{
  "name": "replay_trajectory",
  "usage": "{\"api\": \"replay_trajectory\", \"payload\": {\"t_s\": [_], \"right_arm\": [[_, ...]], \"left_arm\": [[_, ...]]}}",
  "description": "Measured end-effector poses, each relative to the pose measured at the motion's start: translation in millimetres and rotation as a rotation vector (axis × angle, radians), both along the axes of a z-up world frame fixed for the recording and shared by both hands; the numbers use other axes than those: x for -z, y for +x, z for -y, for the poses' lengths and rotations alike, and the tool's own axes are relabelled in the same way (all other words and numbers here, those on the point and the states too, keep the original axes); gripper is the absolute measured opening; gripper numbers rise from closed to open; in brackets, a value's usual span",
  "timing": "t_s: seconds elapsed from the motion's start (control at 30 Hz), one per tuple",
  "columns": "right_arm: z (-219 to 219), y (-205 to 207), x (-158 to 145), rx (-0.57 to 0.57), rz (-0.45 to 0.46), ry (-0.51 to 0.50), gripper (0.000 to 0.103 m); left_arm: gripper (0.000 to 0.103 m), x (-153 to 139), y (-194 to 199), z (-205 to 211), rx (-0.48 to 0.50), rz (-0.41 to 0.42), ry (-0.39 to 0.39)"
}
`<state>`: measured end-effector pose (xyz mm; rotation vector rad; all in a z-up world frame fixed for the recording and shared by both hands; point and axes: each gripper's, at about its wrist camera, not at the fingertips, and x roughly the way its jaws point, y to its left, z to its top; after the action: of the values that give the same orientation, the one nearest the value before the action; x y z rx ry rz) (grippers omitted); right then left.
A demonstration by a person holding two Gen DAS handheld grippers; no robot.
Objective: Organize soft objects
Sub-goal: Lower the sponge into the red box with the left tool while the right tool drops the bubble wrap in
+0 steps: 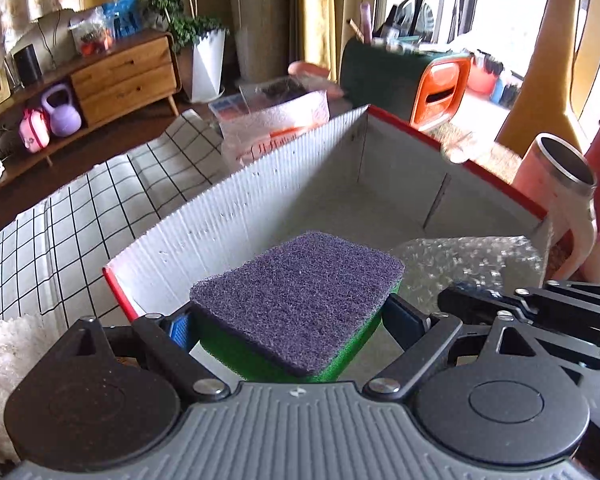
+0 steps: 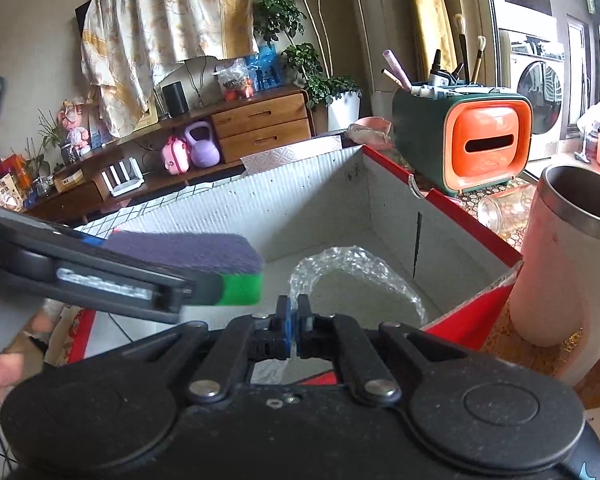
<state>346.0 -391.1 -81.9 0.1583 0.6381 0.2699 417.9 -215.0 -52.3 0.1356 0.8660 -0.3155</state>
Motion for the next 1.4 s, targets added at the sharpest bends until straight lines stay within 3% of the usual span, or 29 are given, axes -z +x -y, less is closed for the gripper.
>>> {"api": "replay_trajectory", "payload": {"t_s": [0.27, 0.7, 1.07, 1.4], "right_arm": [[-2, -6, -8, -0.014, -0.021, -0.030, 0.014], [2, -16, -18, -0.019, -0.034, -0.029, 0.027], [5, -30, -33, -0.014, -0.014, -0.045, 0.046], [-4, -60, -54, -0.045, 0.016, -0.038, 0.049]], "left_arm": [[0.093, 17, 22, 18, -0.015, -0.112, 0.072], [0.096, 18, 22, 16, -0.053, -0.158, 0.043], [0.100, 1, 5, 12, -0.072, -0.085, 0.047], [0.100, -31, -46, -19, -0.048, 0.009, -0.030]]}}
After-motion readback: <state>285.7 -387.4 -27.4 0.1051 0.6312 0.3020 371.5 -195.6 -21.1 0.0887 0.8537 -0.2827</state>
